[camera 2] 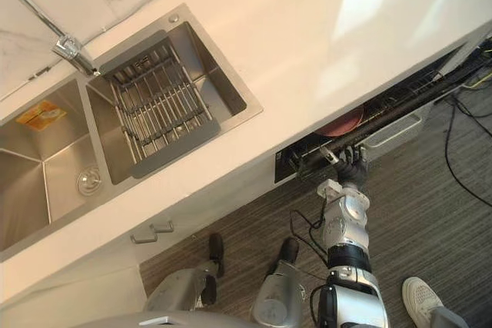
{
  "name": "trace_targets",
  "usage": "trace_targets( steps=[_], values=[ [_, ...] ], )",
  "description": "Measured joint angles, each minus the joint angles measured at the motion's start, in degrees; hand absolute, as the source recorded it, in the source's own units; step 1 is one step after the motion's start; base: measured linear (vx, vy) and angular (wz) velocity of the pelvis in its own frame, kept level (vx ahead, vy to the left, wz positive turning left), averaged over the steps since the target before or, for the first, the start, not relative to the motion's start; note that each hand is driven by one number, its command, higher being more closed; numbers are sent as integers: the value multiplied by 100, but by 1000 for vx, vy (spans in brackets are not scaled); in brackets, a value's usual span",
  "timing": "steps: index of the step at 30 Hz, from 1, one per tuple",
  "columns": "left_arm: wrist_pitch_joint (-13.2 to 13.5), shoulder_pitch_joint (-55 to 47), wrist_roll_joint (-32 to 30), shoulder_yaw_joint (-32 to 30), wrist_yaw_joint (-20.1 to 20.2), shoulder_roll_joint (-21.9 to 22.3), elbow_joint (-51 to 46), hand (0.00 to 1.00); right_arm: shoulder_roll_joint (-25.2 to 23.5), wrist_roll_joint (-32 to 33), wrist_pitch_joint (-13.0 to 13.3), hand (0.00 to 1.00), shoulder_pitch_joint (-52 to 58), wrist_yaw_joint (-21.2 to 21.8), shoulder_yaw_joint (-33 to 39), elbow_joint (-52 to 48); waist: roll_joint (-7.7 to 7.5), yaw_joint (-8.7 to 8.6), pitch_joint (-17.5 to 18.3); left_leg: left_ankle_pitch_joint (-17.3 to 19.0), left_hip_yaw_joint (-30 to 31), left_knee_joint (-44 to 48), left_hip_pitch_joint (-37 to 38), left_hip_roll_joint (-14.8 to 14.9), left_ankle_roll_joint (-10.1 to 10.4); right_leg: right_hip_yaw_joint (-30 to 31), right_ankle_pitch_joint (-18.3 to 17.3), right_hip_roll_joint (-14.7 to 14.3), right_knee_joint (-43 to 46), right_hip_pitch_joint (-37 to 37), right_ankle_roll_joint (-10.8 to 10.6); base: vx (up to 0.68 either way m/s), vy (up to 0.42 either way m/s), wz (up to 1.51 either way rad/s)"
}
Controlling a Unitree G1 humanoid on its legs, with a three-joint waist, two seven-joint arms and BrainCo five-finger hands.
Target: Walk over to the sink, pick up the cup, carry it to the dishwasher, place the cup inside the dishwasher, then close the dishwasher door
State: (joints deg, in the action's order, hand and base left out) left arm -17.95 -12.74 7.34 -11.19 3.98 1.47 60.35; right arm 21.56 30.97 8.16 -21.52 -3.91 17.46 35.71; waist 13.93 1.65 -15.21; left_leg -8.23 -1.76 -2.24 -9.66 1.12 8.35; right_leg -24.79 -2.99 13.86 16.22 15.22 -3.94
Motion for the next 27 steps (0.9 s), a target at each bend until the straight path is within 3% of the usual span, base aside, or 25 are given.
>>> trace_targets(
  steps=[6, 10, 13, 15, 17, 20, 21, 24, 26, 27],
  values=[
    [66, -11, 257, 17, -3, 16, 22, 0, 471, -167, -35, 0, -644, 28, -209, 591, 14, 63, -87, -1046, 343, -113, -221, -282, 11, -205, -161, 285, 165, 66, 58, -68, -64, 35],
    [203, -12, 383, 57, -2, 22, 143, 0, 612, -169, -50, 0, -660, 76, -404, 647, 116, 64, -126, -1136, 346, -104, -241, -234, -98, -291, -156, 189, 73, -10, 61, -121, -87, 7],
    [304, -16, 496, 100, -3, 24, 174, 0, 628, -168, -42, 0, -659, 254, -405, 761, 120, 60, -149, -1105, 354, -87, -272, -201, -126, -309, -156, 131, 37, -23, 61, -86, -58, 4],
    [439, -53, 554, 163, -1, 21, 186, 0, 608, -164, -19, 0, -603, 344, -405, 797, 127, 59, -146, -812, 356, -47, -259, -119, -212, -317, -154, 39, 32, -39, 59, -46, -38, -3],
    [613, -31, 730, 240, 2, 3, 212, 0, 532, -166, 78, 0, -266, 615, -717, 751, 162, 51, -162, -35, 385, 107, -203, 40, -491, -361, -155, -119, 74, -141, 58, 3, -5, 2],
    [840, -26, 1155, 247, 56, -22, 194, 0, -8, -249, 85, 0, 401, 797, -1043, 519, 19, 56, -158, 48, 495, 69, -182, 37, -432, -360, -112, -162, -113, -291, -1, 32, -16, 26],
    [989, -27, 1475, 265, 224, -23, 145, 0, -451, -401, 96, 0, 915, 877, -1081, 585, -2, 63, -146, 65, 506, -13, -59, 31, -407, -311, -113, -194, -172, -440, 0, 101, -33, 56],
    [1256, -50, 2039, 287, 515, 8, 26, 0, -1151, -695, 224, 0, 1629, 989, -1187, 1129, -58, 93, -110, 65, 514, -94, 88, 30, -375, -302, -192, -215, -202, -622, -8, 92, -38, 27],
    [1286, -93, 2392, 287, 544, -30, 14, 0, -1359, -732, 339, 0, 1928, 1023, -1108, 1513, -130, 66, 11, 3, 486, -104, 135, 45, -278, -392, -165, -229, -319, -749, -77, 166, -59, 2],
    [1294, -149, 2641, 280, 573, -90, -4, 0, -1422, -642, 457, 0, 1990, 1108, -922, 1655, -263, -6, 65, 7, 462, -129, 238, 45, -270, -440, -143, -232, -386, -896, -69, 178, -64, 10]
  ],
)
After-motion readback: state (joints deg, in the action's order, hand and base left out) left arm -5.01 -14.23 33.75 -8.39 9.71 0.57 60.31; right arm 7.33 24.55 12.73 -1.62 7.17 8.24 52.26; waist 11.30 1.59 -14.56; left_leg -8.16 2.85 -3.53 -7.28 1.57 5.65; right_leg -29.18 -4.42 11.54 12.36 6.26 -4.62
